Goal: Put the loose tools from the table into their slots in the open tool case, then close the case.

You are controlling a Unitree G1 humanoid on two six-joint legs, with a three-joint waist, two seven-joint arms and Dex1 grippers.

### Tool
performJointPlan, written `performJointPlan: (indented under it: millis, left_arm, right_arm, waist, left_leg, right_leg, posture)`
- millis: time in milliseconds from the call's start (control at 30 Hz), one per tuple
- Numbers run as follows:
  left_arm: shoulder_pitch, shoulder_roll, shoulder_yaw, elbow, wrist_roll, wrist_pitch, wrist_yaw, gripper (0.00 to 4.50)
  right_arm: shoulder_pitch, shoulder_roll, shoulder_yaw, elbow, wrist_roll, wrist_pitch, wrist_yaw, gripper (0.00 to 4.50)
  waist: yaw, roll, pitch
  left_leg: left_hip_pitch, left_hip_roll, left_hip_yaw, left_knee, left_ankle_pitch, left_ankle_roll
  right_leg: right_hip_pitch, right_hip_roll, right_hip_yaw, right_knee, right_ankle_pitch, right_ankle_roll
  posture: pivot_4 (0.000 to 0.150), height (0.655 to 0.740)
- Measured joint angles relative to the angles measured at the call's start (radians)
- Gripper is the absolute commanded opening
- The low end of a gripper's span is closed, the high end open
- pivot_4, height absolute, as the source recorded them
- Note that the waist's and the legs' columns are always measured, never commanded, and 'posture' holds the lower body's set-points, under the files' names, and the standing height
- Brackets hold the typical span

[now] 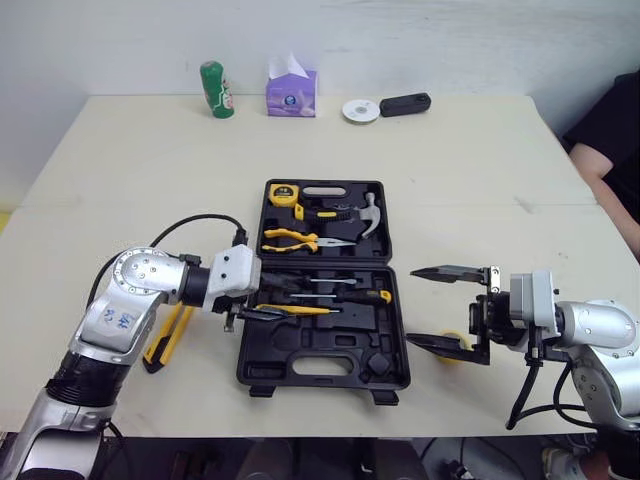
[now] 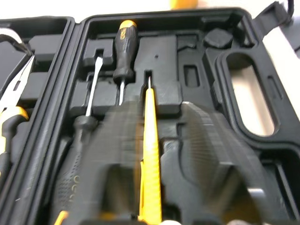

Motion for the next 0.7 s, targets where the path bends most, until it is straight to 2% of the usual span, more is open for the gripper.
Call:
performJointPlan:
  millis: [33,433,700]
  left_arm:
    - [0.007,0.0,0.0,0.003,0.0,-0.012,-0.002,0.02]
    - [0.036,-0.001,-0.031,0.089,0.06,-0.114,-0.008,0.02]
    - [0.037,-0.018,-0.032,0.119,0.083,-0.112,0.019,0.02]
  right_arm:
    - [0.003,0.0,0.0,0.0,0.0,0.0,0.0,4.5]
    - [0.013,0.001,0.0,0.006,-0.001,-0.003,-0.004,4.5]
    - [0.015,0.002,0.0,0.006,-0.003,-0.005,-0.009,4.5]
  waist:
    - [0.0,0.0,0.0]
    - [0.0,0.0,0.0]
    - [0.0,0.0,0.0]
  left_leg:
    - [0.0,0.0,0.0,0.0,0.0,0.0]
    - [0.0,0.0,0.0,0.001,0.0,0.0]
    - [0.0,0.0,0.0,0.001,0.0,0.0]
  right_leg:
    - [0.0,0.0,0.0,0.0,0.0,0.0]
    - [0.0,0.0,0.0,0.0,0.0,0.0]
    - [0.0,0.0,0.0,0.0,0.0,0.0]
  posture:
    - [0.15,0.74]
    - [0.15,0.74]
    - [0.15,0.74]
